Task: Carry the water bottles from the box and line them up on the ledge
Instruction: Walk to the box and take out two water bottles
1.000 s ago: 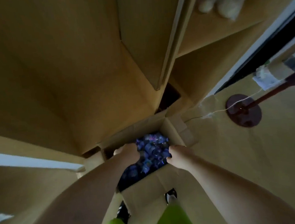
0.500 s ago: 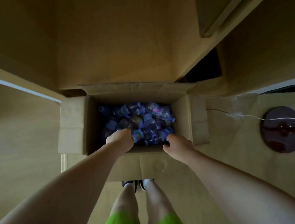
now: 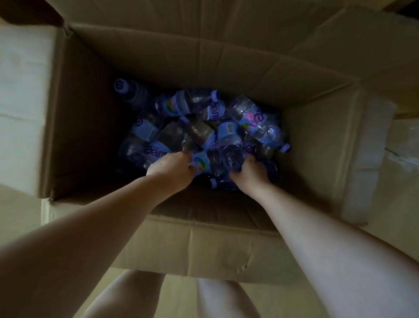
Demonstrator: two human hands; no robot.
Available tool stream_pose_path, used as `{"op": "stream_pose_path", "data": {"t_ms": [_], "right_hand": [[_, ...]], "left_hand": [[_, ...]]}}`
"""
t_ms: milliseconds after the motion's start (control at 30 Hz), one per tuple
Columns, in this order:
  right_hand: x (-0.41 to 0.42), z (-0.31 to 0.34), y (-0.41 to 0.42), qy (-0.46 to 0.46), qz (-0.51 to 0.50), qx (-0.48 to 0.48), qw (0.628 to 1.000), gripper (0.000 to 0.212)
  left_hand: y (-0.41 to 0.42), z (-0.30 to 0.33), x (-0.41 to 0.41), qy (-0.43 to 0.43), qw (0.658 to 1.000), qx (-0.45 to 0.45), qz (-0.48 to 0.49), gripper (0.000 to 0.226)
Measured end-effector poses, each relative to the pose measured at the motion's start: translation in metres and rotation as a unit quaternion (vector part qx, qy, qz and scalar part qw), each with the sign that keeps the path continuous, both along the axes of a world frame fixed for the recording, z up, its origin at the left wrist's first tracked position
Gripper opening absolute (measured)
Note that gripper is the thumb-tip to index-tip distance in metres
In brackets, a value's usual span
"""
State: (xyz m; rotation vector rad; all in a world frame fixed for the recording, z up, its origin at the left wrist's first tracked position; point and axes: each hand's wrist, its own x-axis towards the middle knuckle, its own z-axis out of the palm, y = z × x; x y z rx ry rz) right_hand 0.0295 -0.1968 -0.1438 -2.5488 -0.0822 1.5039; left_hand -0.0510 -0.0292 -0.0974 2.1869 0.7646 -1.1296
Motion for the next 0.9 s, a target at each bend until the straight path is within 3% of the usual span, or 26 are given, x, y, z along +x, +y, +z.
{"op": "stream_pose_path", "data": {"t_ms": [133,300,400,567,700,900], "right_hand": [[-0.008,-0.039,0.001,0.034,-0.043,-0.016,0.998,0.069],[-0.002,-0.049,0.002,-0.012,-0.068,-0.033,0.997,0.056],[0.008,-0.046,0.001,0.033,-0.107,-0.016,0.994,0.054],[0.002,-0.057,0.012,0.074,-0.318,0.017,0.945,0.052],[-0.01,-0.068,0.013,-0.01,-0.312,-0.005,0.95,0.054],[-0.001,-0.035,0.015,-0.084,-0.188,0.013,0.979,0.053]], "left_hand": [[-0.009,-0.028,0.001,0.009,1.0,-0.004,0.005,0.037],[-0.018,-0.034,0.0,0.016,1.0,-0.016,0.018,0.028],[-0.018,-0.023,0.002,0.023,0.999,-0.021,0.032,0.029],[-0.02,-0.023,0.01,0.008,0.998,-0.022,0.05,0.024],[-0.022,-0.034,0.012,-0.008,0.998,-0.02,0.054,0.023],[-0.023,-0.025,0.0,0.019,0.999,-0.03,0.014,0.029]]}}
